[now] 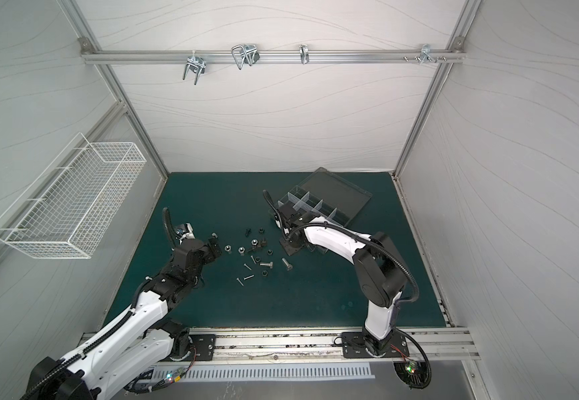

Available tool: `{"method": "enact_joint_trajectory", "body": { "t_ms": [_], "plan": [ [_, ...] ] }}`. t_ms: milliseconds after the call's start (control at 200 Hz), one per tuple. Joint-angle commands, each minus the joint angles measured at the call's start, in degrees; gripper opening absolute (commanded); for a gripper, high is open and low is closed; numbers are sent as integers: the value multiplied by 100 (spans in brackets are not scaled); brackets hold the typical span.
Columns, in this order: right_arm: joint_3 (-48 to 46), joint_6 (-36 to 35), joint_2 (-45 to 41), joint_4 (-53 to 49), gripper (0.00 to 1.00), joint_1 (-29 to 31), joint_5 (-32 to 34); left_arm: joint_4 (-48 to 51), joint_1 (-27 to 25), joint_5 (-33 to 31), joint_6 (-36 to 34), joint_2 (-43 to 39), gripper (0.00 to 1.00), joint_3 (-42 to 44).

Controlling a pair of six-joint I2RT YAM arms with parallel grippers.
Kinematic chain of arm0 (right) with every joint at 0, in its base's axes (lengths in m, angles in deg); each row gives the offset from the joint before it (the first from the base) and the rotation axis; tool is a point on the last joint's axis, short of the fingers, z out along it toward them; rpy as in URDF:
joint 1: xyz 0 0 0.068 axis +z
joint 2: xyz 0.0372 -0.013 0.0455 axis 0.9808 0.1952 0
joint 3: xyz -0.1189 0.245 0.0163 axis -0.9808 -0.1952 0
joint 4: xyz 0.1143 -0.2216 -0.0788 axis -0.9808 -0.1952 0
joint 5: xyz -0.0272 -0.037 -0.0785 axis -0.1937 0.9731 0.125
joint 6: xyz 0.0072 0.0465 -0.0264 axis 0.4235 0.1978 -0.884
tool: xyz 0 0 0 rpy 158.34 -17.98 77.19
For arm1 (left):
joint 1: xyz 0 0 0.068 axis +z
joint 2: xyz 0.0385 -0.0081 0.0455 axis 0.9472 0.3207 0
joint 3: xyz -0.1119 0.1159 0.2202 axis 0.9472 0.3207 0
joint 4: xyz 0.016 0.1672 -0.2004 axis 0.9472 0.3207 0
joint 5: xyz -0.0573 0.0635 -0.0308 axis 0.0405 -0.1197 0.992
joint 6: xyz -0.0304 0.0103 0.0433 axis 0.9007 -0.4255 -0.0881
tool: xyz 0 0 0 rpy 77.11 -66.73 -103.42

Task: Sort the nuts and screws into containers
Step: 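Lower the right gripper around the silver hex bolt and close it, then carry the bolt into the organizer compartment and open the right gripper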

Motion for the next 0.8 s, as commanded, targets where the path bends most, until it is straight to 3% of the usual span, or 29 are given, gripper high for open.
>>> {"method": "enact_joint_trajectory", "body": {
  "t_ms": [0,185,550,680,790],
  "plan": [
    [121,-76,262,-254,25,160,-317,-117,-1,-126,70,37,100,-216],
    [195,-132,486,-431,33,275,-542,-88,-1,-130,73,27,100,-211],
    [316,-177,940,-521,33,346,-554,-70,-1,-141,99,7,100,-178],
    [394,-181,1093,-499,29,355,-549,-53,-1,-171,90,-44,100,-165],
    [447,-154,1157,-535,15,359,-512,-49,-1,-190,82,-83,100,-146]
  ]
}}
